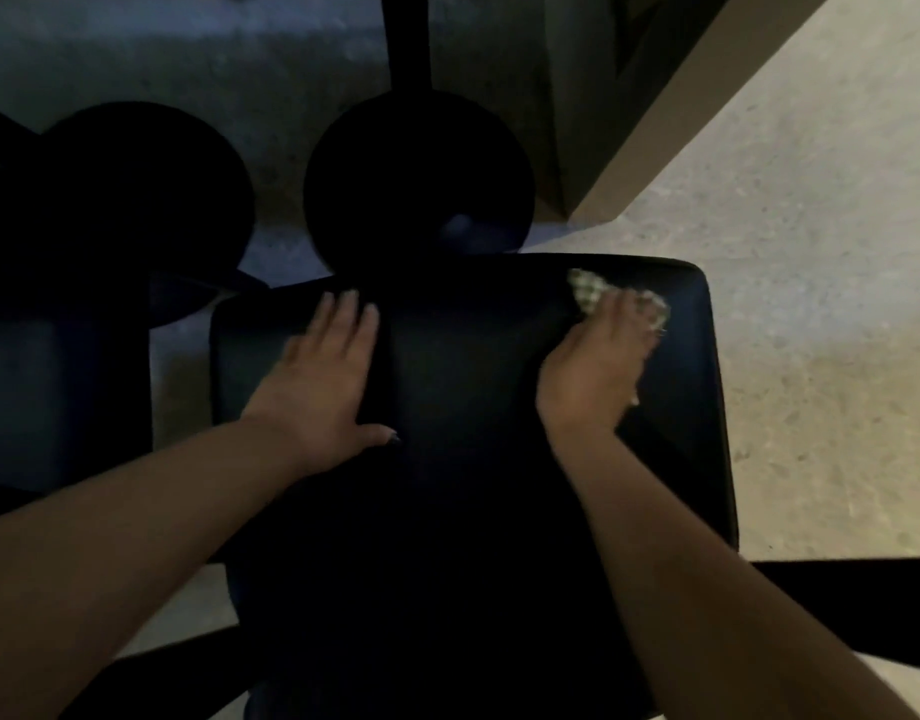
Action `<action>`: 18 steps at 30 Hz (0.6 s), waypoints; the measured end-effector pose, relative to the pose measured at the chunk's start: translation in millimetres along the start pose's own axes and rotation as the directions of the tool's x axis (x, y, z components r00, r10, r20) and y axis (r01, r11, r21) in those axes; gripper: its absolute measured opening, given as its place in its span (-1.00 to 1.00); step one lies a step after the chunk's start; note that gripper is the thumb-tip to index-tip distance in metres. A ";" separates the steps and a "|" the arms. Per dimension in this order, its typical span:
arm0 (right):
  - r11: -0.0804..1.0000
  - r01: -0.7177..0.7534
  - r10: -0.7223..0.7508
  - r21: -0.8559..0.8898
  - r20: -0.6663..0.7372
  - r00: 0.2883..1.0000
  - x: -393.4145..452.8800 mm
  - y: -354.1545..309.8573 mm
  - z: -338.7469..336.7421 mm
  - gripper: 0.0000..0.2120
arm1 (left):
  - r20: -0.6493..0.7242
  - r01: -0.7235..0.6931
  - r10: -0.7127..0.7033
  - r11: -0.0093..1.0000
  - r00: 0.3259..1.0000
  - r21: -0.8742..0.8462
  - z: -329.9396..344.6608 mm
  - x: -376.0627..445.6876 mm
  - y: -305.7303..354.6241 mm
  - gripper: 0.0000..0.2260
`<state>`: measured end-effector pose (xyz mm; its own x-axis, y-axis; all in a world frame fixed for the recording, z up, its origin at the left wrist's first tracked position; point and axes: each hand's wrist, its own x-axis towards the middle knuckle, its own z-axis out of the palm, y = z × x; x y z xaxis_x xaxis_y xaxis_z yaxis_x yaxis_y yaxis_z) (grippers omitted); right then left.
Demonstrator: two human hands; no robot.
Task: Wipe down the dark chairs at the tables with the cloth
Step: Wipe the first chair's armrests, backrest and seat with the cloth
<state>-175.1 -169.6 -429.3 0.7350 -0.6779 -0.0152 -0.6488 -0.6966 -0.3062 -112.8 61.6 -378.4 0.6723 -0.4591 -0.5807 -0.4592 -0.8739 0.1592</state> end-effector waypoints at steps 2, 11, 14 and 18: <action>0.989 0.143 -0.144 0.024 0.045 0.989 -26.7 -37.1 14.8 -0.47 | 0.078 0.143 -0.143 0.990 0.987 0.009 -7.2 -3.3 -31.8 0.19; 0.729 0.678 -0.671 0.095 0.295 0.680 -28.0 -66.6 24.3 -0.48 | 0.081 0.219 -0.204 0.917 0.976 -0.332 6.9 -23.3 -89.0 0.34; 0.869 0.494 -0.490 0.042 0.221 0.843 -24.2 -93.5 32.2 -0.49 | 0.171 0.378 -0.338 0.792 0.926 -0.479 13.2 -21.5 -95.4 0.36; 0.624 0.774 -0.762 0.105 0.299 0.574 -71.3 -141.0 45.7 -0.43 | 0.300 0.415 -0.288 0.666 0.910 -0.619 23.2 -17.7 -105.4 0.24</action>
<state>-127.0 -12.4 -428.6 0.9754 0.2123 -0.0600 0.1849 -0.9350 -0.3027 -89.8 165.6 -403.4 0.5698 -0.1182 -0.8133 0.3326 -0.8717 0.3597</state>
